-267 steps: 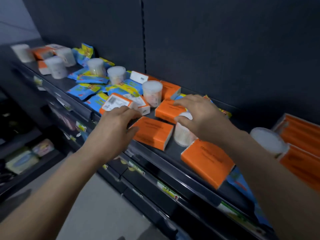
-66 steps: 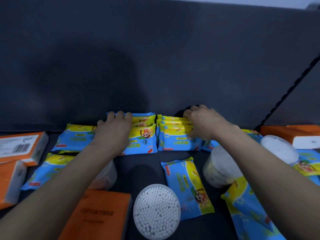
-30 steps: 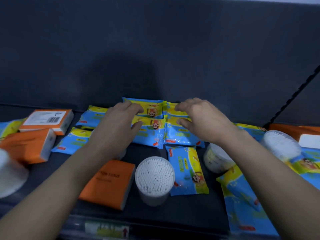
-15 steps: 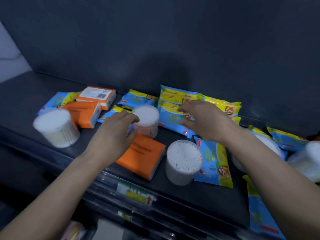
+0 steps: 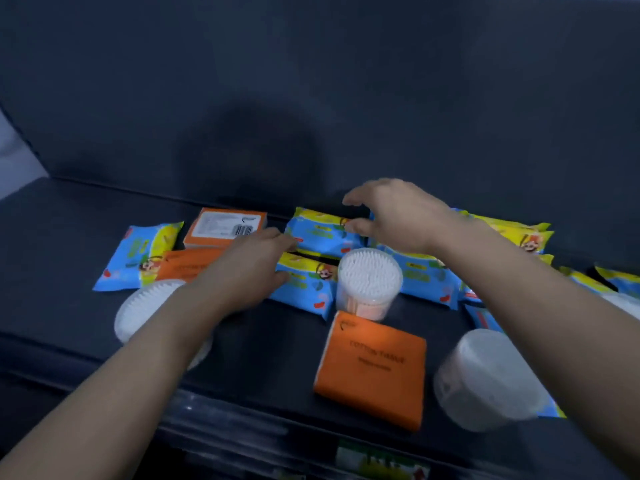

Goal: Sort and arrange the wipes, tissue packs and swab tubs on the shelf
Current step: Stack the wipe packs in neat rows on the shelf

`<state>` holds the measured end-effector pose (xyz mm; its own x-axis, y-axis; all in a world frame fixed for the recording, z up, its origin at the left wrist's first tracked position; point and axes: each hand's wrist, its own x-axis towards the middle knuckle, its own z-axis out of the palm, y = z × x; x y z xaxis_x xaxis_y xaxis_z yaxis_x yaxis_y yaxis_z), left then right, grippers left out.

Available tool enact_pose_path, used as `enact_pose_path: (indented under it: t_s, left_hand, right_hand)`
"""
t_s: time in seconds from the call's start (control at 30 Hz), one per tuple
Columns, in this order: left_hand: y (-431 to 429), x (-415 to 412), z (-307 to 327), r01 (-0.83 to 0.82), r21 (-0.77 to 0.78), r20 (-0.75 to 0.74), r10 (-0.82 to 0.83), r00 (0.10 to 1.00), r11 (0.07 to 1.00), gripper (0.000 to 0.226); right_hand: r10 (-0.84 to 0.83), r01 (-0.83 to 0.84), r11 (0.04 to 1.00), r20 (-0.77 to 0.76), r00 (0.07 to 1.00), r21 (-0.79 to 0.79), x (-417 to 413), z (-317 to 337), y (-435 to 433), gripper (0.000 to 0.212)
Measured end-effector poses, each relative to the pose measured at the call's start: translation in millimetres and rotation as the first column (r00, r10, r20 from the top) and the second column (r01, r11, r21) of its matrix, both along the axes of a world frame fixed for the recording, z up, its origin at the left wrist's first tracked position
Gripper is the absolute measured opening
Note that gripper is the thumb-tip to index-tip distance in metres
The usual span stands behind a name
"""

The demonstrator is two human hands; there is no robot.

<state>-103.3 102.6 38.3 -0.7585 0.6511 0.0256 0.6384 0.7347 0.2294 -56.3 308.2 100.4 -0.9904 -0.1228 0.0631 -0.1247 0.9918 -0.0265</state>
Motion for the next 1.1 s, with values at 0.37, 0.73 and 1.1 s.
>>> enact_pose_path:
  t_s: [0.37,0.73,1.1]
  left_hand:
    - [26,-46,-12,0.168,-0.408,0.277,-0.054,0.959,0.898,0.09]
    - [2,-44,13,-0.109,0.072,0.196,0.093,0.976,0.991,0.037]
    - [1,1,36,-0.294,0.45,-0.142,0.393,0.908,0.843,0.02]
  right_hand:
    - [-0.068,0.077,0.997,0.279,0.958,-0.02,-59,-35,13,0.044]
    - [0.046,-0.066,0.997,0.37,0.928,0.043,-93,-52,13,0.049]
    - [0.124,-0.138,0.951,-0.067,0.99,-0.277,-70,-15,26,0.024]
